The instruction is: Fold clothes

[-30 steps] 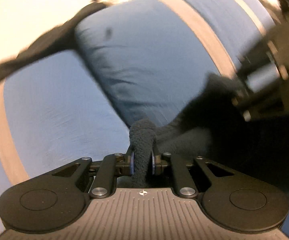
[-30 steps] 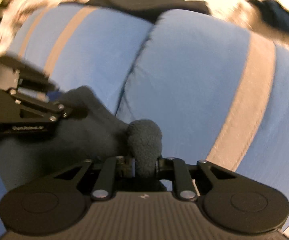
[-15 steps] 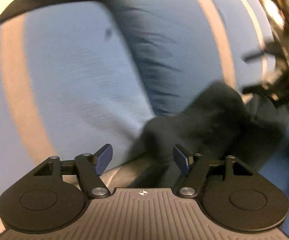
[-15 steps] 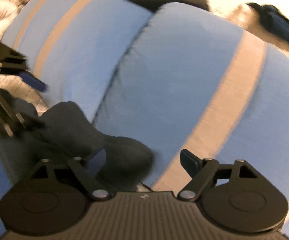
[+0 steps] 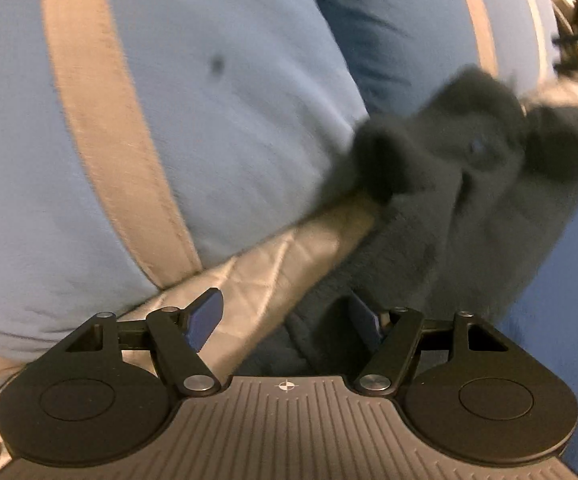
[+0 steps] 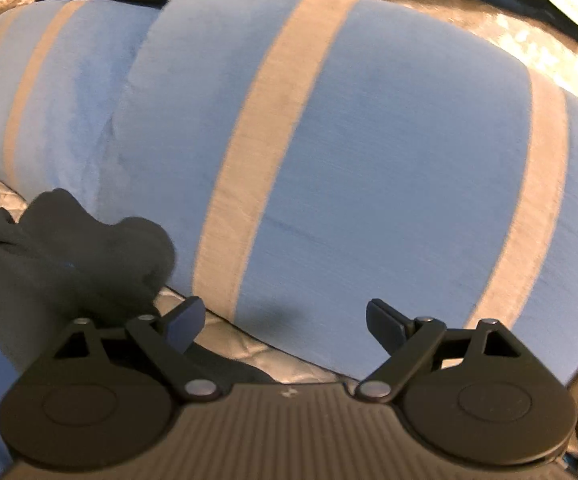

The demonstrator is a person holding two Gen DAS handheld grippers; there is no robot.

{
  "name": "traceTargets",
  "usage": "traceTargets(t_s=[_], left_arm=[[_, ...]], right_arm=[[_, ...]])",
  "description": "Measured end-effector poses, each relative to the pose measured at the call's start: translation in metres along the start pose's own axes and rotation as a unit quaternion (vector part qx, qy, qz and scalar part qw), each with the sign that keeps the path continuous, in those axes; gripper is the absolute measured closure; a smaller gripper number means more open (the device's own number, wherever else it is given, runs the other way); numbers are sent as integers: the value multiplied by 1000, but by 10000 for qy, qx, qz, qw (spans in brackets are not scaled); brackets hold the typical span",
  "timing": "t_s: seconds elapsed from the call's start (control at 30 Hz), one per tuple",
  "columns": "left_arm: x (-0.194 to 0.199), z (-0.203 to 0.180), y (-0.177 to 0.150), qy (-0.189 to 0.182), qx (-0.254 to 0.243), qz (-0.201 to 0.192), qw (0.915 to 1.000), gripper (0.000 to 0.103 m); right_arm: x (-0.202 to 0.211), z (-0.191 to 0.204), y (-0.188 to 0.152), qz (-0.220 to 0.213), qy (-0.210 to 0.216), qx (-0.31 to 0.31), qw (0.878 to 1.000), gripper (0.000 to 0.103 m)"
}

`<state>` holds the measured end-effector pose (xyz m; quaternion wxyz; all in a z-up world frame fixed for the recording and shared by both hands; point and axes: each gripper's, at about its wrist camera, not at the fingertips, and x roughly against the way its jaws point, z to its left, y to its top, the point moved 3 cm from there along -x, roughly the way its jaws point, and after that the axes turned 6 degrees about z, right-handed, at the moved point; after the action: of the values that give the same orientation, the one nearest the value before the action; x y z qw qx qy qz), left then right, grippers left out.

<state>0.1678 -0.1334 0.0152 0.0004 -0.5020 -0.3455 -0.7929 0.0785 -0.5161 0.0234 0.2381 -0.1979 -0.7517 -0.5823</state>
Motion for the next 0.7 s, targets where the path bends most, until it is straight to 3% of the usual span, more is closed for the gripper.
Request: traceTargets(t_s=[0.07, 0.17, 0.27, 0.33, 0.43, 0.7], left_arm=[[-12, -3, 4, -86, -3, 149, 9999, 36], [-28, -3, 8, -378, 258, 379, 9982, 60], [-51, -1, 21, -528, 658, 531, 9950, 73], [-43, 4, 24, -251, 716, 482, 9959, 86], [-34, 13, 30, 287, 962, 324, 9944, 87], [-48, -8, 31, 1105, 535, 407, 9916, 88]], right_arm=[[-1, -4, -3, 37, -16, -40, 10000, 9], [-4, -9, -6, 154, 37, -50, 9999, 9], [-6, -15, -8, 302, 137, -25, 9994, 9], [-8, -19, -10, 401, 204, -9, 9990, 9], [-16, -19, -11, 601, 306, 101, 9977, 9], [-59, 7, -24, 1207, -11, 813, 9894, 9]])
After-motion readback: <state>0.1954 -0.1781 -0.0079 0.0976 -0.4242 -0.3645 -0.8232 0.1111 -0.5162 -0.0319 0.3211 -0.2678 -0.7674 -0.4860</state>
